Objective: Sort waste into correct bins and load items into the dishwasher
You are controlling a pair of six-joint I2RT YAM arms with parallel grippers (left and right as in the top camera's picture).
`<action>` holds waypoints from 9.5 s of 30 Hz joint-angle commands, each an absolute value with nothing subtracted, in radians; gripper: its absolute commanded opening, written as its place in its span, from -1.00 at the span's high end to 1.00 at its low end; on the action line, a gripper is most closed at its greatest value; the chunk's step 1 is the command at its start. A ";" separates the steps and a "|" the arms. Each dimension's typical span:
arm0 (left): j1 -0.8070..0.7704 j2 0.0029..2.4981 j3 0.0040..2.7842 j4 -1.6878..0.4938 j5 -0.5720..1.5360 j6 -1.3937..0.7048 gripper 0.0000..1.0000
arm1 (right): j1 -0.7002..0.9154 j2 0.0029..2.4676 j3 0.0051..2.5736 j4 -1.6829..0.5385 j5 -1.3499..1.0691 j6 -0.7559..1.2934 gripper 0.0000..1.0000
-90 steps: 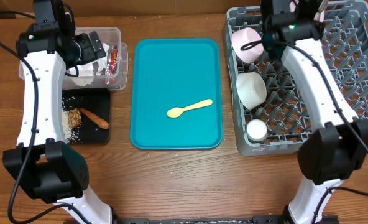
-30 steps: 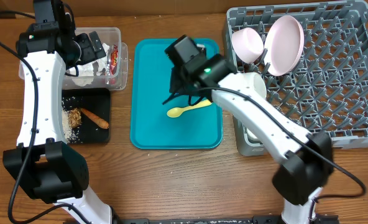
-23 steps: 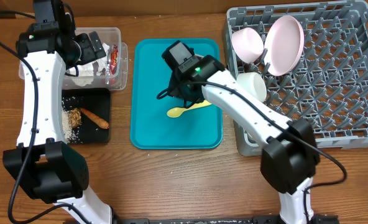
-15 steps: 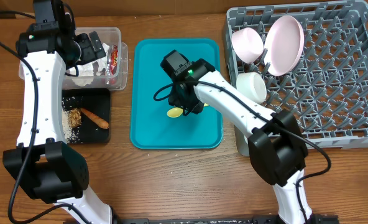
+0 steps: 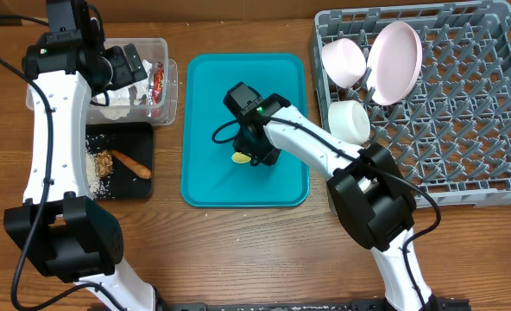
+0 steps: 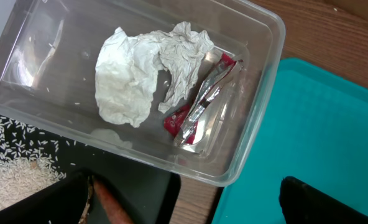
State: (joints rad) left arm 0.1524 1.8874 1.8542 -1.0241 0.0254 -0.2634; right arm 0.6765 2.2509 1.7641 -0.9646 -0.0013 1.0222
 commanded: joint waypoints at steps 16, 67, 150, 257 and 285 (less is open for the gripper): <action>0.149 1.890 1.875 -1.021 0.026 -0.277 -1.00 | 0.638 2.281 1.688 -0.858 0.050 1.045 0.81; 0.149 1.890 1.875 -1.021 0.026 -0.277 -0.99 | 0.540 2.310 1.829 -0.787 0.059 0.937 -0.37; 0.149 1.890 1.875 -1.020 0.026 -0.277 -0.99 | 0.062 1.774 1.739 -1.485 0.371 1.259 0.92; 0.149 1.890 1.875 -1.020 0.026 -0.277 -1.00 | 0.057 0.003 0.008 -0.072 0.095 0.254 -1.00; -0.010 1.602 1.755 -1.013 0.023 -0.277 -1.00 | 0.057 0.003 0.008 -0.072 0.095 0.254 -1.00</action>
